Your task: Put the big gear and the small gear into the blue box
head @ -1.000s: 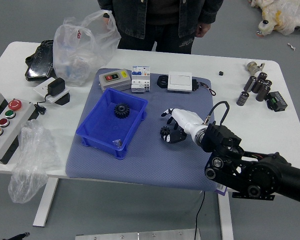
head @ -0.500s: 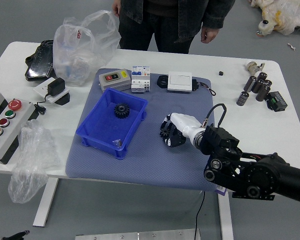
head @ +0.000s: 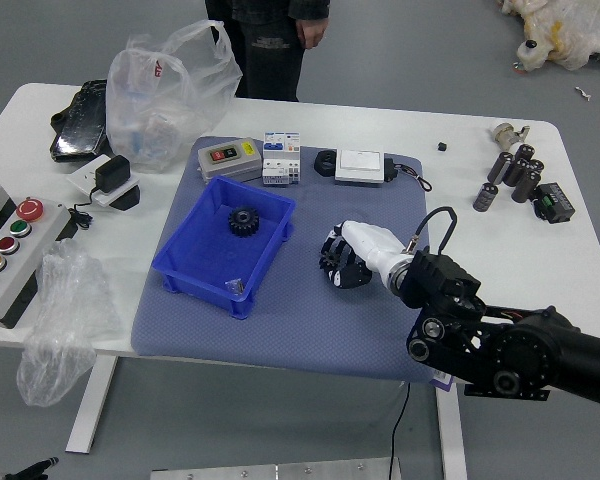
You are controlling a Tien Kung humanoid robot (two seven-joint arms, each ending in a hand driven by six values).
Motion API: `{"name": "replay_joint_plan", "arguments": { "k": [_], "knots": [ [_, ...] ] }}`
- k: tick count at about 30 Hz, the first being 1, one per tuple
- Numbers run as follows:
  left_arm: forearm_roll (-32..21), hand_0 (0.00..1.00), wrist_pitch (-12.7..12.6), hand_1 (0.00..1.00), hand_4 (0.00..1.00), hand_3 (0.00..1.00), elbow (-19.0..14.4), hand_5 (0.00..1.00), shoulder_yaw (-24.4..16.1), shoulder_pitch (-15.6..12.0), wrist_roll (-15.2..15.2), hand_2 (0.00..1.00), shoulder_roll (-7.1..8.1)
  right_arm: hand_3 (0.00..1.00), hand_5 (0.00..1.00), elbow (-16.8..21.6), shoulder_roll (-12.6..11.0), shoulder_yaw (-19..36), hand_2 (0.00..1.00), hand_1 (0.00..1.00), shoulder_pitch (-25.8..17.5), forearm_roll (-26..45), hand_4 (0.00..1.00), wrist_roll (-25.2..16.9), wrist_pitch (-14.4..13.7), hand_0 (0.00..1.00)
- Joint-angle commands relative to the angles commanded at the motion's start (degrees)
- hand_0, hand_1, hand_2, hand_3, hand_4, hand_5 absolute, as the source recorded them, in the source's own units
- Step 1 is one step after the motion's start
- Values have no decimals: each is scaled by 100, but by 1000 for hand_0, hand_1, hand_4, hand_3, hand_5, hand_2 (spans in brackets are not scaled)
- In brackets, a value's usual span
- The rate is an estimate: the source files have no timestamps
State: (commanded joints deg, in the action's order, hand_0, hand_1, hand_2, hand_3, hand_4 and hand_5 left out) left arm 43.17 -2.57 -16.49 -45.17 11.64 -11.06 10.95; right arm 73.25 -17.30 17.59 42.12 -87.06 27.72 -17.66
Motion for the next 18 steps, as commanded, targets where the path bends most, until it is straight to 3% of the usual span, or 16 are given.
{"name": "replay_joint_plan", "arguments": {
  "k": [8,18],
  "knots": [
    [73,662,-11,596,747,779,-17,585,-92,-29,-58,619,-2,391,36,55,24,218,498,441,483,-68,526,-14,-114,330],
    [155,663,-14,595,753,779,-37,588,-173,-33,-128,619,11,431,87,-306,571,-308,519,497,1186,310,556,-523,-402,380]
  ]
}}
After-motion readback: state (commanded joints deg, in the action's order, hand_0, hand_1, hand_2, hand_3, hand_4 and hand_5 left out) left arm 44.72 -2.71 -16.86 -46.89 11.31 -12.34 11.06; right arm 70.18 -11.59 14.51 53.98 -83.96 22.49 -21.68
